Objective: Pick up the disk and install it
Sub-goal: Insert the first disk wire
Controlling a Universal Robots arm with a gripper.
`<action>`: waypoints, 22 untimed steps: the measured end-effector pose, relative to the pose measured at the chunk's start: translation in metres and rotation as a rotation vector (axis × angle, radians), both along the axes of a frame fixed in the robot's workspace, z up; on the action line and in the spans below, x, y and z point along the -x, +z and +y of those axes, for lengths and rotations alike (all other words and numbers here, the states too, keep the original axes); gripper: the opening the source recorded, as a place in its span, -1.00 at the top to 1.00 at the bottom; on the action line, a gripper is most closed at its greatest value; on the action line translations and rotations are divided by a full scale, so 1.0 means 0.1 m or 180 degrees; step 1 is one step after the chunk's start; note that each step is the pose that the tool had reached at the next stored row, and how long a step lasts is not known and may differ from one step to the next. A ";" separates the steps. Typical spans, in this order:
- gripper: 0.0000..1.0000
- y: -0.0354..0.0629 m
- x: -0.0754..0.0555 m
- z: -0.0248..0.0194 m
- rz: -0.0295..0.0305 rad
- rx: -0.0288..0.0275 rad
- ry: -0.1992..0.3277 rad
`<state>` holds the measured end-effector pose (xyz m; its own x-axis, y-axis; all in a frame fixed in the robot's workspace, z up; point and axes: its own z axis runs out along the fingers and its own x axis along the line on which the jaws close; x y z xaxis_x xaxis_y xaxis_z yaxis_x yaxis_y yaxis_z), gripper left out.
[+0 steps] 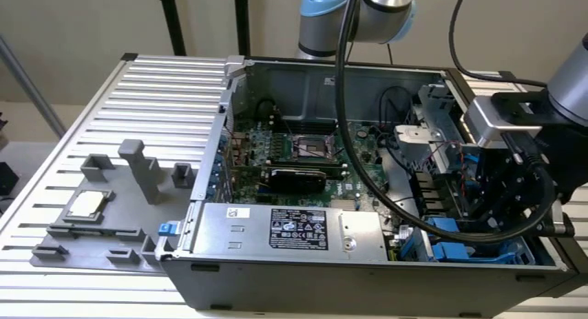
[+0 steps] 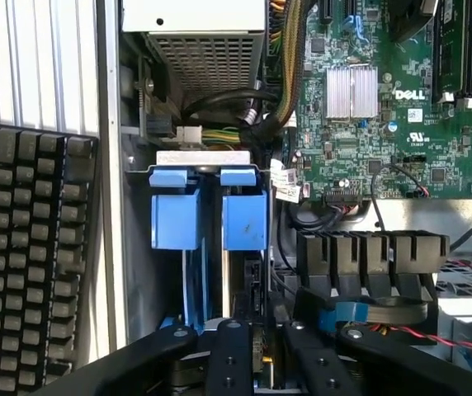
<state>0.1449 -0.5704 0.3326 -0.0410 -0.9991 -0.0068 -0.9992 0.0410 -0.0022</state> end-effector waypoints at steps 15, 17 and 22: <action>-1.00 0.105 0.13 -0.003 -0.0005 0.0001 0.0000; -1.00 0.106 0.14 -0.003 -0.0005 0.0001 0.0000; -1.00 0.106 0.14 -0.003 -0.0005 0.0000 0.0000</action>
<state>0.1313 -0.5707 0.3432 -0.0410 -0.9991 -0.0067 -0.9991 0.0411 -0.0037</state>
